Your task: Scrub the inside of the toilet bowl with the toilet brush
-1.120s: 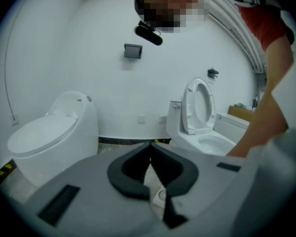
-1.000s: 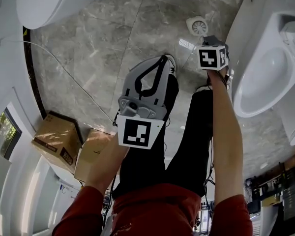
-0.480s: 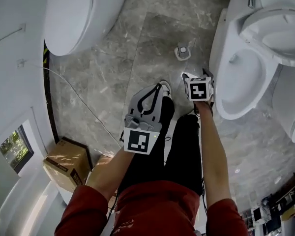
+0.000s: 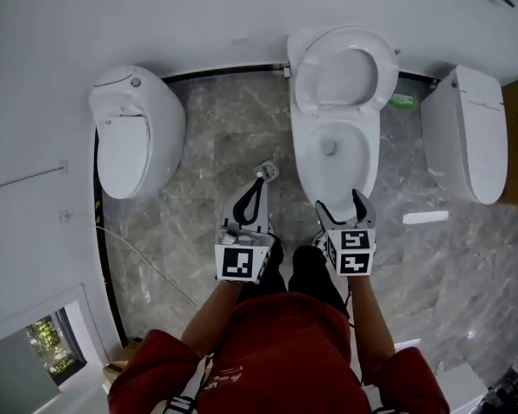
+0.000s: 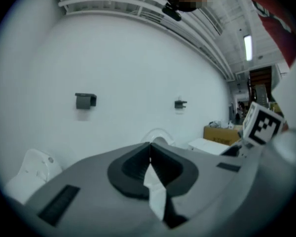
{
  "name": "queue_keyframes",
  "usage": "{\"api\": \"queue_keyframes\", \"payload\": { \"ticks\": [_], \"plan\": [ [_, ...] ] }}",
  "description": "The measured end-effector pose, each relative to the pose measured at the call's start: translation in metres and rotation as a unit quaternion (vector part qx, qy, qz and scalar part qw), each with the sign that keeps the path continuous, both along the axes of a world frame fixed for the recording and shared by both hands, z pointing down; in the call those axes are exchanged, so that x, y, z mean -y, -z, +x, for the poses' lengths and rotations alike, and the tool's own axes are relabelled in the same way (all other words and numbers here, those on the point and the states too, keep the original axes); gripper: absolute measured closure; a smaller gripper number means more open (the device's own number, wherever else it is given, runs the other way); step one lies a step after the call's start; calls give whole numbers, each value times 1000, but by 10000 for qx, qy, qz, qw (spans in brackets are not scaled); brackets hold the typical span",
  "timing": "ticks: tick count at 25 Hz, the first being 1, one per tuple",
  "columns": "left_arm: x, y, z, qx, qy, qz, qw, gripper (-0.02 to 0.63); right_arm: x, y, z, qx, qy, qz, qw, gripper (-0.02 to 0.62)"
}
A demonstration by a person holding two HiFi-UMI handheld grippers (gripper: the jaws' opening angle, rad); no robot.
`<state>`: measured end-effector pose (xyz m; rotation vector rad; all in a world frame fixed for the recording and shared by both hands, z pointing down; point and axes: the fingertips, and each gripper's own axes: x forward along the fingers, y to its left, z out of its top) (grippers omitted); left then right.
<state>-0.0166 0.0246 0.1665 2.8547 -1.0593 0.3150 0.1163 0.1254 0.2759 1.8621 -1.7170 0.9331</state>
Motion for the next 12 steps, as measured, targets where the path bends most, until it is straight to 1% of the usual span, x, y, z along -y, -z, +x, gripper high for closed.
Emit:
{"api": "queue_keyframes", "payload": {
  "ticks": [1, 3, 5, 7, 9, 10, 12],
  "plan": [
    [-7, 21, 15, -124, -63, 158, 9998, 606, -12, 30, 21, -115, -182, 253, 9994, 235],
    [-23, 61, 45, -319, -231, 348, 9986, 606, -33, 89, 60, -362, -502, 746, 9953, 235],
    [-38, 101, 74, -469, -521, 529, 9961, 606, -49, 143, 95, -617, -832, 1296, 9861, 235],
    [-52, 138, 100, -572, -844, 712, 9922, 606, -65, 196, 122, -854, -1137, 1854, 9723, 235],
    [-63, 169, 122, -604, -1074, 800, 9892, 606, -78, 245, 143, -1075, -1360, 2323, 9571, 235],
    [-65, 184, 130, -637, -1160, 840, 9876, 606, -83, 268, 152, -1231, -1452, 2546, 9481, 235],
    [-64, 212, 142, -807, -1273, 970, 9838, 607, -93, 312, 167, -1603, -1641, 3011, 9256, 238]
  ]
}}
